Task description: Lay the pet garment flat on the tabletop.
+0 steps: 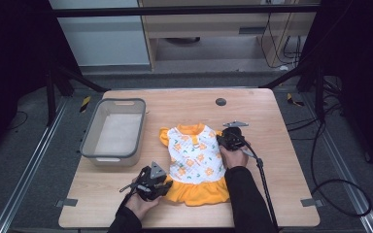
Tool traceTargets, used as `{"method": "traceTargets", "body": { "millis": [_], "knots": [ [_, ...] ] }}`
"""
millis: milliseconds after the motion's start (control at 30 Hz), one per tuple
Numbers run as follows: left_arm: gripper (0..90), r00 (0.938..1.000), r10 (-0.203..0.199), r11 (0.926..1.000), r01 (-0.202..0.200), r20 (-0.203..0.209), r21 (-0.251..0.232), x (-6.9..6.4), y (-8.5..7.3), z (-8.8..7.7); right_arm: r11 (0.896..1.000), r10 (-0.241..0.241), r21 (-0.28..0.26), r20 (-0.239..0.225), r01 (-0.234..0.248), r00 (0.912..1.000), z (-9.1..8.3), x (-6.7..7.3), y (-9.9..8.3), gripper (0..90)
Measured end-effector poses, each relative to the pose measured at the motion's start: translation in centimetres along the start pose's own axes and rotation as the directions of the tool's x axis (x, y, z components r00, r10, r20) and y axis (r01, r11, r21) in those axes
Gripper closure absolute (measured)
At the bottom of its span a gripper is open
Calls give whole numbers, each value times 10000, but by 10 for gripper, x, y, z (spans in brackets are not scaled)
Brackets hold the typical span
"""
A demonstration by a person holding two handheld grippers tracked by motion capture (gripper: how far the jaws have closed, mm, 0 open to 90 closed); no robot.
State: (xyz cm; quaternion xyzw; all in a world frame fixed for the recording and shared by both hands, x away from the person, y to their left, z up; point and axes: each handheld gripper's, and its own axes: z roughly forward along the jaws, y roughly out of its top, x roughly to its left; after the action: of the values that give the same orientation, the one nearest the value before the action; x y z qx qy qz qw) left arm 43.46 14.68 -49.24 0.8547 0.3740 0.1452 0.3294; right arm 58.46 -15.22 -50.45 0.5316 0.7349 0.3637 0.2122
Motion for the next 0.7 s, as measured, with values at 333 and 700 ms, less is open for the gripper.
{"method": "traceTargets", "body": {
  "millis": [333,700],
  "knots": [
    [810,10000,-67,9996,68,-8,257,-1,3,-2,9950,-130,-988,270,156,9996,-19,-7,7,894],
    [856,10000,-10,9989,10,-4,475,0,5,-2,9939,-277,-1033,1147,397,9930,-25,-22,9,894]
  ]
}}
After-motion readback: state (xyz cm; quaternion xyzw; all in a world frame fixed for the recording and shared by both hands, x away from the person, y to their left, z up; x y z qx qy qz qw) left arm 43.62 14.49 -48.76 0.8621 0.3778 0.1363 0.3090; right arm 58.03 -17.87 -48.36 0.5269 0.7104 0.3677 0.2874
